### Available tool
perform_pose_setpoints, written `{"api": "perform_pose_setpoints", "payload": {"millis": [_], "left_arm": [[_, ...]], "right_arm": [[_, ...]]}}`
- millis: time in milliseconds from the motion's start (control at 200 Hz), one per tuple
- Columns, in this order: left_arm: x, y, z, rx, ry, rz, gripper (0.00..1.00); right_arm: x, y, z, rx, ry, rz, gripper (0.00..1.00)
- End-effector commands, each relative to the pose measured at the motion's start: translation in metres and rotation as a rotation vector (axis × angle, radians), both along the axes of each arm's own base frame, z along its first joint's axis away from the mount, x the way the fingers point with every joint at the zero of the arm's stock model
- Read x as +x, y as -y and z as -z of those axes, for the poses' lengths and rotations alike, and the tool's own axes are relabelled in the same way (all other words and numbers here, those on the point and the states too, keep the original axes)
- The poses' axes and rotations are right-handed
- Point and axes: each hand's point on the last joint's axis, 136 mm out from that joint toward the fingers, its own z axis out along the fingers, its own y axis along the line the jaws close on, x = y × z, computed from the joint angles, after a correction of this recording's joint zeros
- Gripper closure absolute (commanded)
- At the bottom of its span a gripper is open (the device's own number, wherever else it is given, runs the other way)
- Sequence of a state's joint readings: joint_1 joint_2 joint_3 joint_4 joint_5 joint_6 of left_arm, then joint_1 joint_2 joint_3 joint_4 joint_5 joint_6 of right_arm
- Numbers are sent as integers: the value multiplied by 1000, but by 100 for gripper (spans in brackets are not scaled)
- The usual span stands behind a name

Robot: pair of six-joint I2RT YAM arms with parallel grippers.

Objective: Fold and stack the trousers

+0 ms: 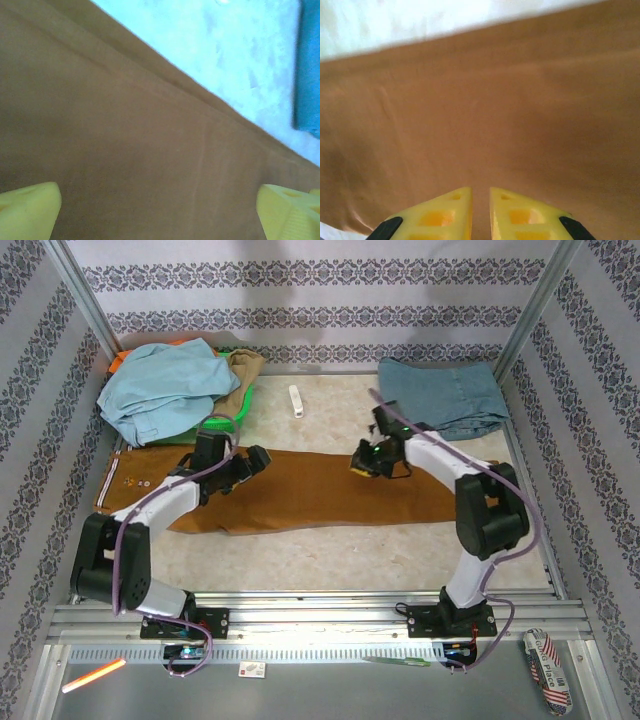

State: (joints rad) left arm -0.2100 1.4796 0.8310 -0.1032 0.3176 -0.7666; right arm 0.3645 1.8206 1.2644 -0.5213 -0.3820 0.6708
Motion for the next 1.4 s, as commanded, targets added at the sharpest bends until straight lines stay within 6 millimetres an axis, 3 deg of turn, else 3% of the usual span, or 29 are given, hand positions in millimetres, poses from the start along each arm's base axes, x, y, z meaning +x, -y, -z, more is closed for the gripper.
{"api": "perform_pose_setpoints", "payload": {"millis": [0, 135, 290, 420, 669, 804, 924, 1034, 1114, 1189, 1264, 1399], "left_arm": [[-14, 8, 34, 86, -114, 20, 0], [-19, 30, 44, 132, -133, 73, 2], [-24, 19, 56, 200, -164, 45, 8], [-33, 4, 67, 250, -181, 43, 12], [-61, -53, 100, 263, -303, -58, 9], [-63, -81, 94, 270, -313, -118, 8], [-54, -91, 74, 282, -272, -152, 7], [-45, -78, 51, 241, -216, -138, 8], [-42, -61, 30, 259, -162, -98, 8], [-42, -35, 15, 280, -106, -36, 8], [-45, 4, 8, 292, -65, 60, 8], [-46, 67, 18, 380, -35, 223, 8]], "right_arm": [[-20, -17, 41, -58, -97, -48, 82], [-33, -22, 65, -78, -143, -74, 82], [-39, -16, 70, -59, -170, -82, 81], [-36, -5, 46, -48, -116, -87, 78], [-25, 61, -13, -47, 4, 28, 73], [-27, 94, -35, -61, 55, 87, 69], [-28, 129, -43, -151, 80, 130, 61], [-29, 174, -37, -354, 77, 168, 48], [-27, 198, -29, -432, 46, 186, 44], [-22, 209, -23, -421, 19, 195, 43], [-18, 212, -20, -402, 6, 195, 42], [-9, 212, -21, -391, 0, 185, 40]]}}
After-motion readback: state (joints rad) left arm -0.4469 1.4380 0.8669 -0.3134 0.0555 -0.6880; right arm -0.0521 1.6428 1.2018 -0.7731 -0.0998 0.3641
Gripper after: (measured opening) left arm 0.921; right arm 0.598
